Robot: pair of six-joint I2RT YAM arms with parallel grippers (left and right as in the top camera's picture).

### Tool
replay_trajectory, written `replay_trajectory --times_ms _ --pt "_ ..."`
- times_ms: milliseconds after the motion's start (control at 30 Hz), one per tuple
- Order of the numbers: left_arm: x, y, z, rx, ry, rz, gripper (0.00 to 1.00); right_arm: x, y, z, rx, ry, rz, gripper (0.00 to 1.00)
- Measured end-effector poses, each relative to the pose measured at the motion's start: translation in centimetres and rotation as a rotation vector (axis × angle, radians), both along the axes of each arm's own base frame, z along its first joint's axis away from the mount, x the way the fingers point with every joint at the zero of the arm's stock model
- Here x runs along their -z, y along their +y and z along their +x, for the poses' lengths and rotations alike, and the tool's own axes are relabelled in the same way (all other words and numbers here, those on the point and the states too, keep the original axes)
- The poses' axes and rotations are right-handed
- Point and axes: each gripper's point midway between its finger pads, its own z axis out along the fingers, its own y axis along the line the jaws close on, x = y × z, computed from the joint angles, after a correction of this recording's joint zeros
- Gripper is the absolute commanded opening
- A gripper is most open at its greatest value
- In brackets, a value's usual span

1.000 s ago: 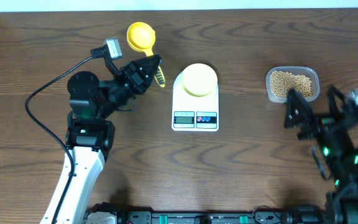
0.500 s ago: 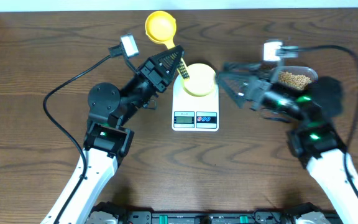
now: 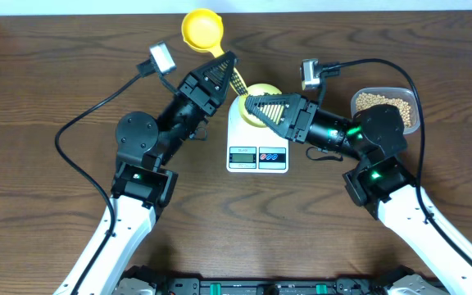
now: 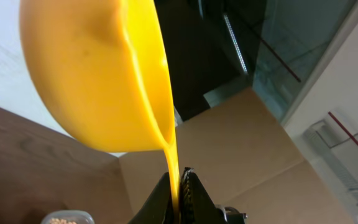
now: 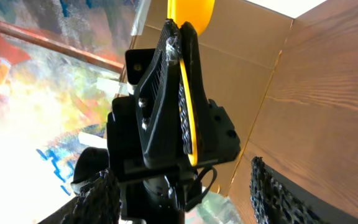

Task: Scoop item into bowl and weigh 50g on scale
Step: 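Move the right gripper to the scoop handle beside the left gripper, then close the right gripper on the scoop handle and open the left gripper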

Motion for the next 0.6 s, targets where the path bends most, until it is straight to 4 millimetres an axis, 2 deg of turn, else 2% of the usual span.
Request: replay_trajectory --times_ms 133,233,433,600 --pt "0.0 -1.0 -0.5 0.033 0.017 -0.019 0.07 -0.2 0.3 0.0 0.012 0.025 0.018 0.54" --pt "0.0 -1.4 -0.8 0.05 0.026 -0.029 0.07 -0.8 0.4 0.0 0.023 0.014 0.04 0.53" --pt "0.0 -1.5 -0.8 0.051 0.03 -0.034 0.07 -1.8 0.2 0.0 0.036 -0.018 0.072 0.44" --pt "0.0 -1.5 -0.8 0.051 0.031 -0.034 0.07 -1.9 0.0 0.4 0.057 -0.013 0.078 0.44"
